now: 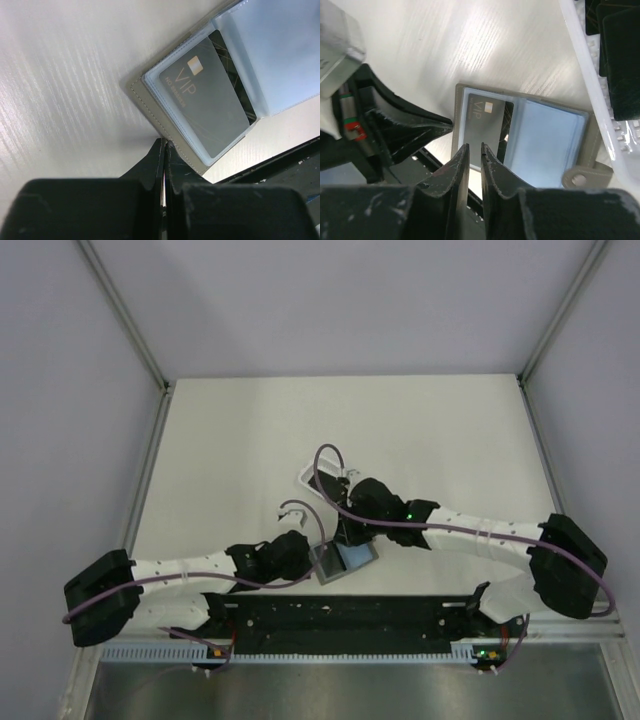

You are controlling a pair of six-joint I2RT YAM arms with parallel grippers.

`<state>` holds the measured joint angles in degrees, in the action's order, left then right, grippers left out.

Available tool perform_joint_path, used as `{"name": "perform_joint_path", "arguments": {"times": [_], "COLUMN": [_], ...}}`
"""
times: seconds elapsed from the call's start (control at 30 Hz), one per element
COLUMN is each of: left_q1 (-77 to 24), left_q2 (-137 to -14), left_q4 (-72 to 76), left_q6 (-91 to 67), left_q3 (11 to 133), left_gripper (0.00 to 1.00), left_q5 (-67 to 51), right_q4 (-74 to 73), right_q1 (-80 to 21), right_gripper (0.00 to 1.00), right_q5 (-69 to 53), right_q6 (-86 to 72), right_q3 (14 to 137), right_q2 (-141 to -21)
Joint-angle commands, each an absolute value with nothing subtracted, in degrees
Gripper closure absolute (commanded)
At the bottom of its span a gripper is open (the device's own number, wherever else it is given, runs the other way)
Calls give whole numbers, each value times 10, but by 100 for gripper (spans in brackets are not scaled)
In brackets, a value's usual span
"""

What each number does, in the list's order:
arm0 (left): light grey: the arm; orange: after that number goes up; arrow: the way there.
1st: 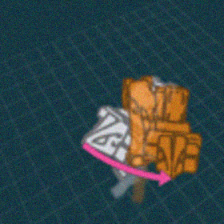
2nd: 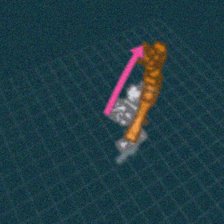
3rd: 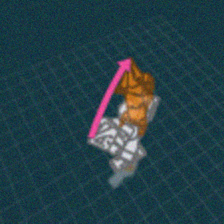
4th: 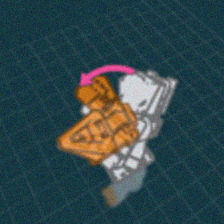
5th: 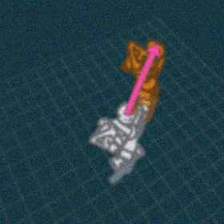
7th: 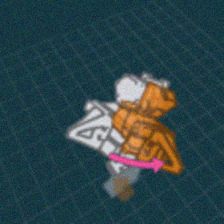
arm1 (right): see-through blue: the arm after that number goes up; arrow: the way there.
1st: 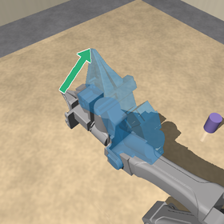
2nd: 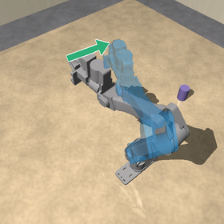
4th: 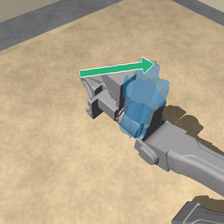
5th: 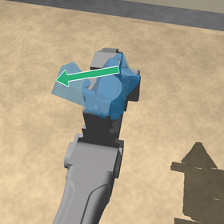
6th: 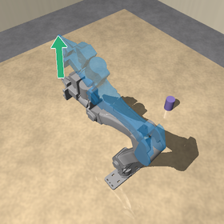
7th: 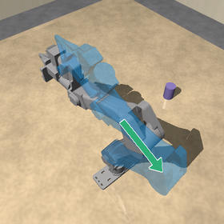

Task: Put the credit cards into the card holder
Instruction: Pick up the credit card from the storage box.

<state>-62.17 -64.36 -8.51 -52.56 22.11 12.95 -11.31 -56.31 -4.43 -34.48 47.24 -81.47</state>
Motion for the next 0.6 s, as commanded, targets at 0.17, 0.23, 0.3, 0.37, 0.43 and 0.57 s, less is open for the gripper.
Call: {"name": "perform_joint_path", "arguments": {"times": [0.17, 0.23, 0.3, 0.37, 0.43, 0.57], "left_q1": [-623, -622, -622, -623, -622, -621], "left_q2": [-606, -596, -586, -577, -571, -563], "left_q4": [-92, -89, -90, -94, -103, -119], "left_q6": [-501, -488, -479, -472, -469, -471], "left_q3": [207, 209, 210, 214, 217, 223], "left_gripper": [100, 100, 95, 92, 92, 100], "left_q5": [149, 144, 149, 151, 160, 176], "right_q4": [-186, -198, -203, -209, -214, -214], "right_q1": [-572, -572, -570, -566, -556, -528], "right_gripper": [75, 72, 70, 69, 69, 69], "right_q5": [62, 83, 103, 118, 127, 120], "right_q6": [-339, -342, -347, -354, -359, -363], "right_q3": [486, 482, 476, 474, 473, 472], "right_q2": [-740, -737, -737, -737, -736, -728]}}
